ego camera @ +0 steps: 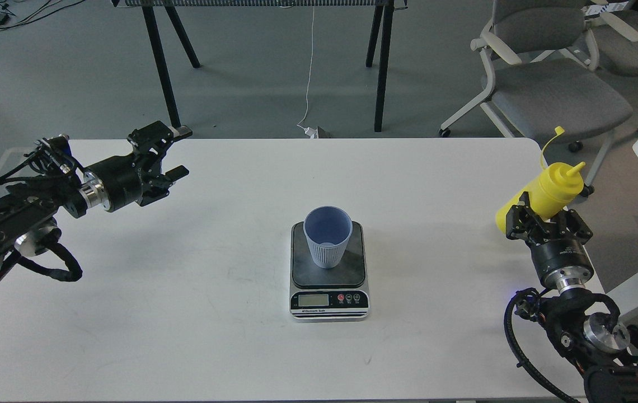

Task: Pour seasoning into cup on scale with both arms
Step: 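Set the yellow bottle upright on the table and release it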

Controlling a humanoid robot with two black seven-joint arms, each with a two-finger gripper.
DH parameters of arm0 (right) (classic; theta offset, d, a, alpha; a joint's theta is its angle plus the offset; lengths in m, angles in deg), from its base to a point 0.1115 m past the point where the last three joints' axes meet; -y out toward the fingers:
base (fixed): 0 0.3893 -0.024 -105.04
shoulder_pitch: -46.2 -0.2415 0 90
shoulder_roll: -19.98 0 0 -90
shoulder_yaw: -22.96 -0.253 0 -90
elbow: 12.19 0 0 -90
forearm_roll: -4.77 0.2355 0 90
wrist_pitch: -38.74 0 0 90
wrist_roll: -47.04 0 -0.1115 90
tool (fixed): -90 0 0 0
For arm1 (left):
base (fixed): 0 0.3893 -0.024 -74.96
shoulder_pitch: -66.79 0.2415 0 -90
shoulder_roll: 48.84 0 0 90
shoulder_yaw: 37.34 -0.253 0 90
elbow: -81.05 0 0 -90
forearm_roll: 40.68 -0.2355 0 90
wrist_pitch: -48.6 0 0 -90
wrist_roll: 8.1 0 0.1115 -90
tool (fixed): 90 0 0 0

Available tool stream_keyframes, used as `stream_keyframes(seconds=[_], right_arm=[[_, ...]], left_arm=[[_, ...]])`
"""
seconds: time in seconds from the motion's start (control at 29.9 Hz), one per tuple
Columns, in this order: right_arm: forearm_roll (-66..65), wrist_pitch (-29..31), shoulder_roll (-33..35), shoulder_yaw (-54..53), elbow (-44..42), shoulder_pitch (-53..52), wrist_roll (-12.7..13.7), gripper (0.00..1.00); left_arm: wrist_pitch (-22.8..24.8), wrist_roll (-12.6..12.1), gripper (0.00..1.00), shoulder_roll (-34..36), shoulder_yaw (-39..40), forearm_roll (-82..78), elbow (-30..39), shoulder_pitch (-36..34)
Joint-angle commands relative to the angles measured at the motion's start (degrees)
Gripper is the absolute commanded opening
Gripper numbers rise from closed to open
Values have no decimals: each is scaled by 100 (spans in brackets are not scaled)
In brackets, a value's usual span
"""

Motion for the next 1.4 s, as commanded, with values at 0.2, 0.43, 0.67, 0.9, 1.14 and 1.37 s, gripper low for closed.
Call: stream_keyframes(seconds=[0.2, 0.43, 0.67, 0.9, 1.14, 1.37], right_arm=[[-103, 0, -316, 57, -101, 15, 2, 8], [-112, 0, -395, 180, -40, 111, -7, 8], [-120, 0, -527, 250, 39, 261, -7, 8], [-164, 0, -527, 241, 66, 305, -42, 10], [-173, 0, -510, 233, 57, 305, -68, 29], [-191, 0, -483, 250, 66, 314, -68, 52]], left_arm=[[0, 0, 100, -6, -7, 0, 0, 7], [0, 0, 100, -14, 1, 0, 0, 16], [0, 0, 100, -14, 1, 0, -9, 16], [0, 0, 100, -14, 1, 0, 0, 16], [0, 0, 100, -14, 1, 0, 0, 16], [0, 0, 100, -6, -7, 0, 0, 7]])
